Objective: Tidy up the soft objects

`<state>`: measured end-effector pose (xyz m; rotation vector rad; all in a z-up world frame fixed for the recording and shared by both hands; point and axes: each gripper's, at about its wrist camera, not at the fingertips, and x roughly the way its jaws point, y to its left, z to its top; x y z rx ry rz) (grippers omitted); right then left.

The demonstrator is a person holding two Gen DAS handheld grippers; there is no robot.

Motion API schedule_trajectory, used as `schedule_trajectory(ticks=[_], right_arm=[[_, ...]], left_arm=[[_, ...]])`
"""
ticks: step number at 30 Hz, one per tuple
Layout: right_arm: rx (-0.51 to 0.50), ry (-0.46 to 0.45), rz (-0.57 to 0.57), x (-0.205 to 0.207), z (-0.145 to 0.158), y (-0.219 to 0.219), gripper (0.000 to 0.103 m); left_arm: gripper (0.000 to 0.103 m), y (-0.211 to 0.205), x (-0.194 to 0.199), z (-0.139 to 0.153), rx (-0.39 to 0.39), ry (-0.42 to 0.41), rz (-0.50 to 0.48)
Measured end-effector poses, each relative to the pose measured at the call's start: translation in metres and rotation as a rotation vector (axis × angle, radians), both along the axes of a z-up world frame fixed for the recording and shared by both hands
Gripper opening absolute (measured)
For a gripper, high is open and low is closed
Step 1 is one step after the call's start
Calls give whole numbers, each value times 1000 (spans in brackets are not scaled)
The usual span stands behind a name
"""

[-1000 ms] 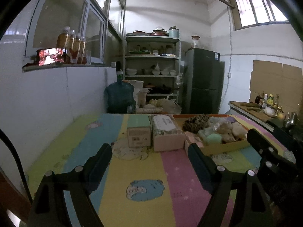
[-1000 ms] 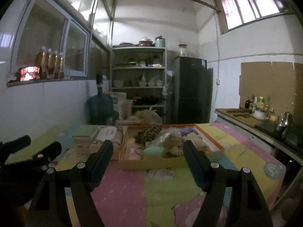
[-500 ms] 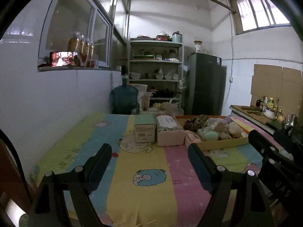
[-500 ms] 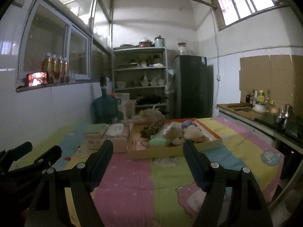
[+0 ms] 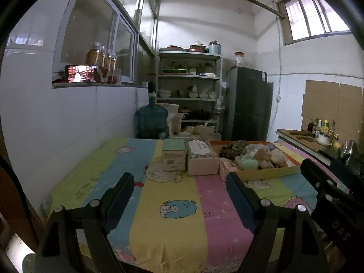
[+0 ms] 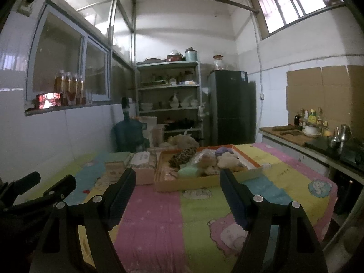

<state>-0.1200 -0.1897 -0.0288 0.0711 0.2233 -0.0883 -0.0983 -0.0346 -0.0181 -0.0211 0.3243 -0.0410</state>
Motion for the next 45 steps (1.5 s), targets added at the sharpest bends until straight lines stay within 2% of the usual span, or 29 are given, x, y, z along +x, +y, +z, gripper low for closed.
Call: schedule_trajectory(ticks=[45], right_arm=[[2, -10, -1, -8, 2, 1, 77]], left_arm=[[83, -6, 0, -6, -1, 24, -13]])
